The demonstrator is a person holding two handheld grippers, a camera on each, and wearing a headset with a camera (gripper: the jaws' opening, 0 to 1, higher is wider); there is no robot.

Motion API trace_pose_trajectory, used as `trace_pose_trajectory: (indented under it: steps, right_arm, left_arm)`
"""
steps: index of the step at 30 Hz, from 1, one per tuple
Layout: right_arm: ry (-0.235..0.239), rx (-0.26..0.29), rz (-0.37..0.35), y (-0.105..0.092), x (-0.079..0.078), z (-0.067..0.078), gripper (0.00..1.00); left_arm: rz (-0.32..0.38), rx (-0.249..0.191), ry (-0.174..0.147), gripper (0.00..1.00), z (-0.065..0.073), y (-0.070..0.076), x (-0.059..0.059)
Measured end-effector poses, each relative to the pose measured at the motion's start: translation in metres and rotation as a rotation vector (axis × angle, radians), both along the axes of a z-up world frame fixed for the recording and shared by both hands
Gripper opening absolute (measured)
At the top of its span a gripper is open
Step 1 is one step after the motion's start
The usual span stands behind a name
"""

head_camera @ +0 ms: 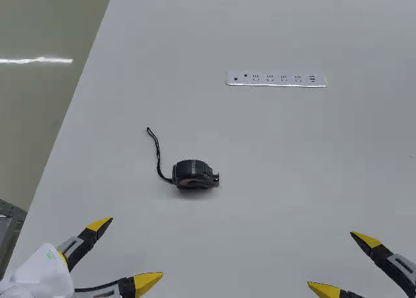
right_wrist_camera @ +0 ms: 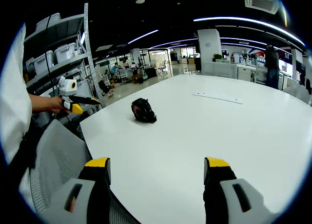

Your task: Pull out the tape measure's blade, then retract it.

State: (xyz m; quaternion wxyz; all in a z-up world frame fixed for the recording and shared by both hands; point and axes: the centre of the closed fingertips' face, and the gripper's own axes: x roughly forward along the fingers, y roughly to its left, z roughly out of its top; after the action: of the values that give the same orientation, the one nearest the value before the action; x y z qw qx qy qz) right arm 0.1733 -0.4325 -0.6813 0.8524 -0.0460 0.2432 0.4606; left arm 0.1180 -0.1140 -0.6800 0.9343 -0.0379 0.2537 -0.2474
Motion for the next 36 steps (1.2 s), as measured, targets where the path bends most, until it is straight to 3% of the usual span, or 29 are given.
trace_pose_trajectory:
  steps: [4, 13, 27, 36]
  right_arm:
    - [-0.005, 0.002, 0.029, 0.002, 0.003, -0.002, 0.76]
    - [-0.015, 0.017, 0.060, 0.006, 0.011, -0.001, 0.73]
    - [-0.022, 0.030, 0.102, 0.013, 0.027, -0.005, 0.72]
    - [-0.031, 0.031, 0.153, 0.025, 0.041, -0.008, 0.70]
  left_arm:
    - [-0.028, 0.028, -0.011, 0.85, -0.001, -0.003, 0.008]
    - [-0.051, 0.023, -0.026, 0.84, -0.003, -0.007, 0.024]
    - [-0.097, 0.057, -0.058, 0.81, -0.003, -0.011, 0.058]
    - [-0.136, 0.079, -0.069, 0.78, -0.006, -0.018, 0.073]
